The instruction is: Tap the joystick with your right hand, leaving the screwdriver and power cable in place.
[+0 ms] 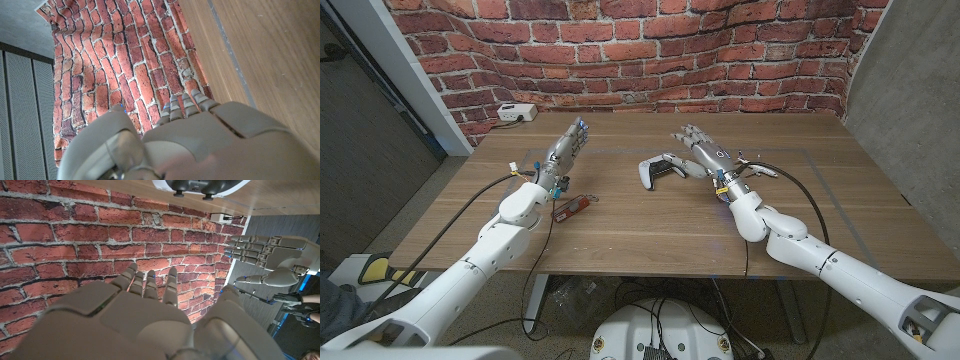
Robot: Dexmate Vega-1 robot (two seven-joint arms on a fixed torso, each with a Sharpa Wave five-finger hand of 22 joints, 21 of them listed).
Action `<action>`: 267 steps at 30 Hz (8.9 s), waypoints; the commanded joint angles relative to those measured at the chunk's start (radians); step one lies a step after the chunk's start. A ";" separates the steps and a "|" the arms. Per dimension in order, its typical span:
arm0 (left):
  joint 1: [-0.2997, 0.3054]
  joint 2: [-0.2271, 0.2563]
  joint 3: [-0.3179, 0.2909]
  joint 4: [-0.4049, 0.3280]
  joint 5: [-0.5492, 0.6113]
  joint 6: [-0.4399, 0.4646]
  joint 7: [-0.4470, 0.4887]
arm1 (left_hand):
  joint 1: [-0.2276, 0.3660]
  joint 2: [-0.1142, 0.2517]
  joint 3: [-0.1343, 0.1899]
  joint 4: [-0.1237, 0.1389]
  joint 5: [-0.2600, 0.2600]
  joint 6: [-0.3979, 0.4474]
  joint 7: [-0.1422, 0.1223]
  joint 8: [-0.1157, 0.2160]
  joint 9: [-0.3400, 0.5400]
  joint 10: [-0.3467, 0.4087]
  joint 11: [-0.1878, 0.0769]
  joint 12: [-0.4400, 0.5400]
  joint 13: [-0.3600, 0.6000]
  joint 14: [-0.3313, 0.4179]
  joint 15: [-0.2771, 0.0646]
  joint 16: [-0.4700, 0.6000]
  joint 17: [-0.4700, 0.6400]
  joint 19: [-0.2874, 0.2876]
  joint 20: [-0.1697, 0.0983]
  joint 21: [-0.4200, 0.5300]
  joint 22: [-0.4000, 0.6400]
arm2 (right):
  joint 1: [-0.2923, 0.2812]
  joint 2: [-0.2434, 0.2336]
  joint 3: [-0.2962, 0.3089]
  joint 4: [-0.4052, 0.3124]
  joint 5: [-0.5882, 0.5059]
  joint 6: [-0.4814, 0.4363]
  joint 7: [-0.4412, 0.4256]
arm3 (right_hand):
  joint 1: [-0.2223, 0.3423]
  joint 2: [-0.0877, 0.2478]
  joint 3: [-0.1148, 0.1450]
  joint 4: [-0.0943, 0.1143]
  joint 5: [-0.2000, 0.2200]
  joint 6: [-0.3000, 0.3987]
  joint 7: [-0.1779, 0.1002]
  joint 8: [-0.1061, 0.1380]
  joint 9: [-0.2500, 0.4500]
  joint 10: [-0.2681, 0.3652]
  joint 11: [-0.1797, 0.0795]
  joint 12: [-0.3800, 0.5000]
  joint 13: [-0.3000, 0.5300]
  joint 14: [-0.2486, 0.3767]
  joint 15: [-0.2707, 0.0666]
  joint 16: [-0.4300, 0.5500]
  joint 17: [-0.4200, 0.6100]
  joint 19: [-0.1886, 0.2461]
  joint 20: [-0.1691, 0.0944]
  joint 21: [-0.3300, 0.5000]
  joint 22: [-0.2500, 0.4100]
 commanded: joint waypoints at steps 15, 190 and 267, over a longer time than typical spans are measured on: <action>-0.003 0.004 0.001 0.003 -0.007 0.017 -0.007 | 0.084 0.039 0.182 -0.018 0.067 0.013 -0.004 -0.001 0.002 0.012 -0.005 -0.003 0.006 0.003 0.003 0.000 0.001 -0.010 -0.004 0.000 0.005 | 0.044 0.004 -0.046 -0.012 -0.016 -0.089 0.142 | 0.005 0.013 0.012 -0.003 -0.001 -0.023 0.008 -0.009 0.003 -0.027 0.007 -0.001 0.005 -0.030 0.010 0.003 0.001 -0.041 0.019 0.001 0.002; -0.007 0.008 0.008 0.006 -0.003 0.036 -0.005 | 0.116 -0.003 0.378 -0.032 0.119 0.019 -0.011 -0.006 0.002 0.013 -0.009 -0.007 0.006 0.006 -0.003 -0.002 0.000 -0.019 0.003 0.002 0.005 | 0.083 -0.021 -0.069 -0.053 0.011 -0.171 0.288 | 0.042 0.040 0.042 -0.027 -0.008 0.267 -0.086 0.034 0.005 0.021 -0.046 0.019 0.005 0.044 -0.011 0.006 0.000 0.008 0.102 0.032 0.003; -0.016 -0.003 0.017 0.023 -0.003 0.038 -0.005 | 0.101 -0.010 0.402 -0.035 0.119 0.019 -0.013 -0.006 0.002 0.010 -0.011 -0.008 0.006 0.006 -0.005 -0.002 0.000 -0.026 0.007 0.001 0.005 | 0.105 0.003 -0.086 0.013 0.045 -0.176 0.309 | 0.044 0.044 0.048 -0.026 -0.009 0.390 -0.090 0.044 0.003 0.084 -0.062 0.039 0.005 0.078 -0.027 0.021 0.001 0.039 0.108 0.040 0.004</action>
